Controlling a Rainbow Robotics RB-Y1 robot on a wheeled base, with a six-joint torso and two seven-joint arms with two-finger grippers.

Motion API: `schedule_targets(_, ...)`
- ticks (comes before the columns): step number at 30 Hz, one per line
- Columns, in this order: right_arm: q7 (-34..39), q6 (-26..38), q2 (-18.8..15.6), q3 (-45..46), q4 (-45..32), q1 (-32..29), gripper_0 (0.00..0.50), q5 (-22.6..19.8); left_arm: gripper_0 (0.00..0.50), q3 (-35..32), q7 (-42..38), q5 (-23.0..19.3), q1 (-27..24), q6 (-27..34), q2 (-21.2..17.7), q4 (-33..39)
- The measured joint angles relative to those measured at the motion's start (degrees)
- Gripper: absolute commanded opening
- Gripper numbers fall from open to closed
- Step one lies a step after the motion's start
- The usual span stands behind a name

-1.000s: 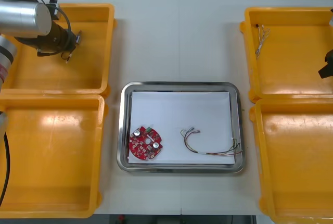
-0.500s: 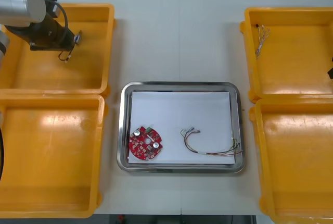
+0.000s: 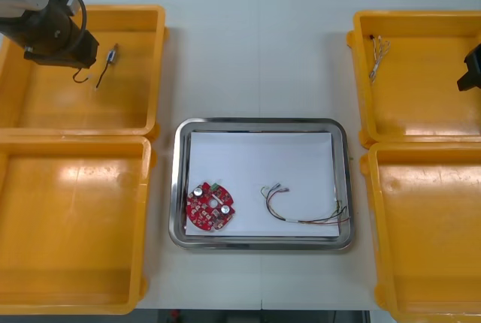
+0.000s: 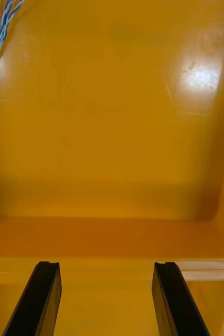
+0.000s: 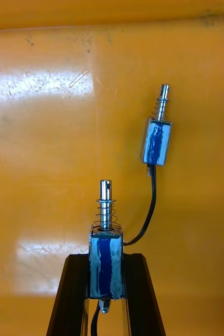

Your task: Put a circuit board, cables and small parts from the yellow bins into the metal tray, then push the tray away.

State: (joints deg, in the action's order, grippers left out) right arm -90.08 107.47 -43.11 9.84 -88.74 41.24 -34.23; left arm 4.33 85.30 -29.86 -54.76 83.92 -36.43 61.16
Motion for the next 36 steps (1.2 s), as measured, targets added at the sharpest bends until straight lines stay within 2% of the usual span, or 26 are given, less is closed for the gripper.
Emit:
schedule_targets(8, 2.1, -1.7, 1.9, 0.0, 4.4, 3.3, 0.500, 1.7, 0.000, -0.3, 0.0, -0.1, 0.0, 6.4, -0.3, 4.5)
schedule_targets(18, 2.7, -3.2, 4.0, -0.6, 13.4, 10.5, 0.500, 3.8, 0.000, -0.9, 0.0, 0.6, 0.1, 13.9, -0.4, 13.3)
schedule_targets(27, 3.7, -7.8, 5.1, -1.3, 16.4, 11.8, 0.500, 4.5, 0.000, -0.9, -0.4, 0.9, 2.1, 19.7, -0.4, 22.9)
schedule_targets(32, 3.7, -8.7, 6.2, -1.3, 21.4, 14.3, 0.500, 5.7, 0.000, -0.8, -2.2, 1.2, 3.3, 23.4, -0.3, 28.0)
schedule_targets(36, 3.7, -9.9, 7.3, -1.3, 25.1, 16.9, 0.500, 8.1, 0.000, -0.5, -6.6, 1.4, 4.1, 25.1, 0.4, 31.8)
